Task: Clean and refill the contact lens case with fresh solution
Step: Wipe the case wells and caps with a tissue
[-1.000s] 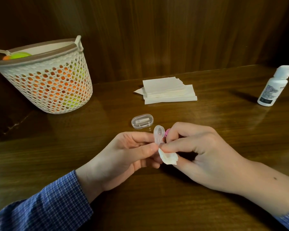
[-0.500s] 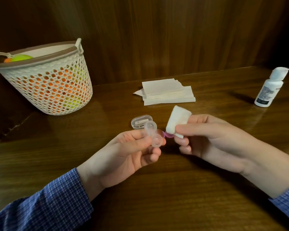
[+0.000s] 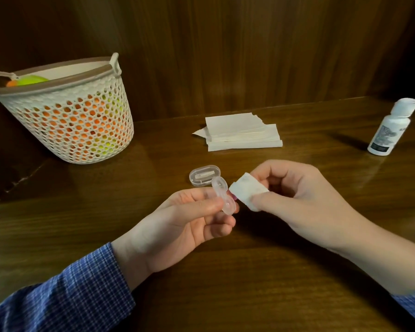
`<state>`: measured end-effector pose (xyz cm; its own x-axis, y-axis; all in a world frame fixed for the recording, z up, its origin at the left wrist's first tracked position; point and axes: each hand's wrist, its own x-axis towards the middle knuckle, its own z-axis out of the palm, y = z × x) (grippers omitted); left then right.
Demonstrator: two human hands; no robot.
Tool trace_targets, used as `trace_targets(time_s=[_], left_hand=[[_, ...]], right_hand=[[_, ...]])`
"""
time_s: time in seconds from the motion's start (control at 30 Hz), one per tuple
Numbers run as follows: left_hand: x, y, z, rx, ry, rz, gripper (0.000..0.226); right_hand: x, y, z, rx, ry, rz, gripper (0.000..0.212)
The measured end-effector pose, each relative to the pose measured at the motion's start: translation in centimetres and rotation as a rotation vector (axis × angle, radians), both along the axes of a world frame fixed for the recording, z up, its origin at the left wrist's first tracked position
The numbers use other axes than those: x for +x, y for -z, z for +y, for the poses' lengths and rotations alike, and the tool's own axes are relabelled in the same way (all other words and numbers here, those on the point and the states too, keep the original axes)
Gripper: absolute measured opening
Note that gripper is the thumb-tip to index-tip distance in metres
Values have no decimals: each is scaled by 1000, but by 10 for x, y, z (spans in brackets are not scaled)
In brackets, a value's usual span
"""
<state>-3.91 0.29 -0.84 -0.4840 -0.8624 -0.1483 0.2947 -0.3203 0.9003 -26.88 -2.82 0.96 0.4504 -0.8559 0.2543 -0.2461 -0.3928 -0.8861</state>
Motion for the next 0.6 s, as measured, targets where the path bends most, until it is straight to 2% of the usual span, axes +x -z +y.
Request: trace_targets(time_s=[0.2, 0.43, 0.6], left_hand=[[-1, 1, 0, -25, -36, -12, 19], [-1, 2, -2, -39, -31, 2, 23], [-1, 3, -2, -56, -44, -10, 25]], right_hand=[[5, 7, 9, -292, -64, 88, 15], [6, 9, 9, -313, -74, 98, 19], [6, 9, 9, -353, -55, 125, 14]])
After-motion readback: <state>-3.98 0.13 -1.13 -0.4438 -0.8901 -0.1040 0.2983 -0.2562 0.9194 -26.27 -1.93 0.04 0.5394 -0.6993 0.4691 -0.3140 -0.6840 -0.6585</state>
